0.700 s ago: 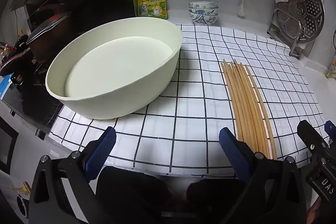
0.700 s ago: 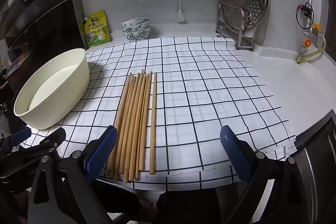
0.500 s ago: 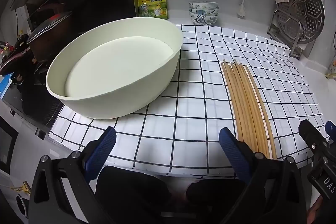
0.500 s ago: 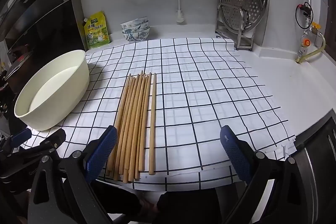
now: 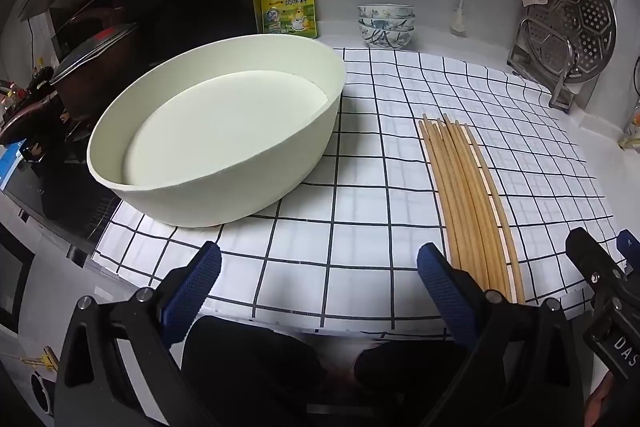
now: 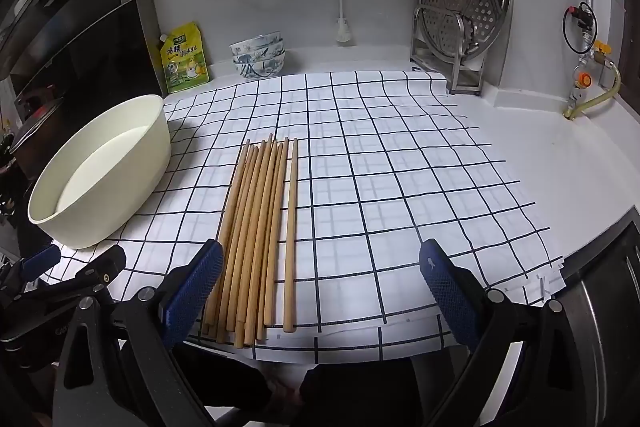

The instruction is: Organize utensils

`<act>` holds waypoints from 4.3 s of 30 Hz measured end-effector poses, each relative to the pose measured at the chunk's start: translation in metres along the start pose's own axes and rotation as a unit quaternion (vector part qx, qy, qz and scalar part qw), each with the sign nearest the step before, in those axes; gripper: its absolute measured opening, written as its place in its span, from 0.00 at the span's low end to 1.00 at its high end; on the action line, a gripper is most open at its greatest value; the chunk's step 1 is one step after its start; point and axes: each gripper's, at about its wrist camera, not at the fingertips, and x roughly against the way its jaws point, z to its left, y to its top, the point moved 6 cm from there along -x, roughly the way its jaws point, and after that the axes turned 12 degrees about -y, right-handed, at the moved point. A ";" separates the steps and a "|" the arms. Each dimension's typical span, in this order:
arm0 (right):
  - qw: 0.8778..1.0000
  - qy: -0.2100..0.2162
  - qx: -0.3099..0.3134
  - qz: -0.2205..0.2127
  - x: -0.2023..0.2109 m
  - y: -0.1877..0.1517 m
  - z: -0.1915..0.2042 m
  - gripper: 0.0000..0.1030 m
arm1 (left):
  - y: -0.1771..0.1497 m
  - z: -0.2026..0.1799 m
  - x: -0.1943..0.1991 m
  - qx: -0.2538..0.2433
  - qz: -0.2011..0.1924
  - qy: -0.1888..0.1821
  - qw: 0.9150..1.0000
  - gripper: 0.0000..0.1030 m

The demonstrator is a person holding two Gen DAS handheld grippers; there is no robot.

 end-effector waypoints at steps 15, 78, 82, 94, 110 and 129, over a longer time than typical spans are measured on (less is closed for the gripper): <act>1.000 -0.001 -0.004 -0.004 0.001 0.001 -0.003 0.91 | 0.000 0.000 0.000 0.003 -0.001 0.000 1.000 0.94; 1.000 -0.004 0.008 0.003 -0.008 0.001 -0.011 0.91 | -0.006 -0.010 -0.010 -0.002 0.007 -0.005 1.000 0.94; 1.000 -0.007 0.015 0.022 -0.024 0.001 -0.021 0.91 | -0.007 -0.018 -0.021 -0.008 0.015 -0.013 1.000 0.94; 0.994 -0.007 0.082 0.072 -0.089 -0.001 0.003 0.91 | -0.003 -0.029 -0.056 -0.013 0.038 -0.024 0.999 0.94; 0.990 -0.025 0.115 0.082 -0.116 0.007 0.002 0.91 | 0.005 -0.040 -0.082 -0.003 0.057 -0.042 0.997 0.94; 0.991 -0.026 0.110 0.075 -0.120 0.007 -0.012 0.91 | 0.007 -0.045 -0.097 0.001 0.074 -0.031 0.997 0.95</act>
